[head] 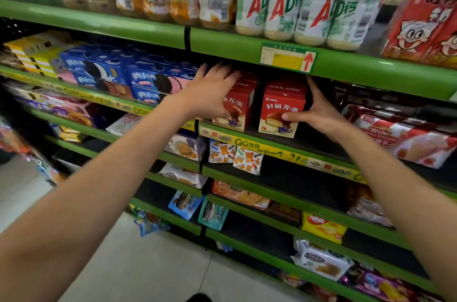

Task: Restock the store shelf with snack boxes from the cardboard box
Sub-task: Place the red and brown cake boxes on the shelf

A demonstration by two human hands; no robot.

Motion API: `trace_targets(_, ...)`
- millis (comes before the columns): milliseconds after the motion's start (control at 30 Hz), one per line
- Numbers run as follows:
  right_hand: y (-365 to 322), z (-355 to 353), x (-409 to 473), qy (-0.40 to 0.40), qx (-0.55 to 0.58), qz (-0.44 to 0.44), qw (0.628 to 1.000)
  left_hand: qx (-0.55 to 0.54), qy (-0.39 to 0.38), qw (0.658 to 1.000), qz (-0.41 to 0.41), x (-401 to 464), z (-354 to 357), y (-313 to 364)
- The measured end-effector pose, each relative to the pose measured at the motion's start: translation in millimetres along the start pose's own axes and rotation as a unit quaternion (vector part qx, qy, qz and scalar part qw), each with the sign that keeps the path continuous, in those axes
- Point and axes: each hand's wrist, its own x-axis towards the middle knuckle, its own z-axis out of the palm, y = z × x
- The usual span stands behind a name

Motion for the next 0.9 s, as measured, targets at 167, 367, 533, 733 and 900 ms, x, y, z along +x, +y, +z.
trace_targets(167, -3.8, 12.5, 10.1, 0.027, -0.003, -0.004, 1.000, 0.033, -0.120, 0.991, 0.057, 39.9, -4.3, -10.0)
trace_targets(367, -13.1, 36.6, 14.4, 0.027, 0.018, -0.020, 0.999, -0.015, -0.127, 0.990, 0.067, 46.8, 7.9, -13.2)
trace_targets(533, -8.5, 43.6, 14.8, 0.052, 0.034, -0.016, 0.998, -0.025, -0.130, 0.988, 0.083, 49.8, 11.1, -18.3)
trace_targets(733, -5.2, 43.1, 24.6, 0.078, 0.029, 0.006, 0.996, -0.017, -0.156, 0.985, 0.071, 68.1, 9.1, -18.2)
trace_targets(900, 3.1, 45.6, 43.0, 0.113, 0.041, 0.016, 0.993, -0.015, -0.198, 0.979, 0.050, 92.4, 9.1, -17.7)
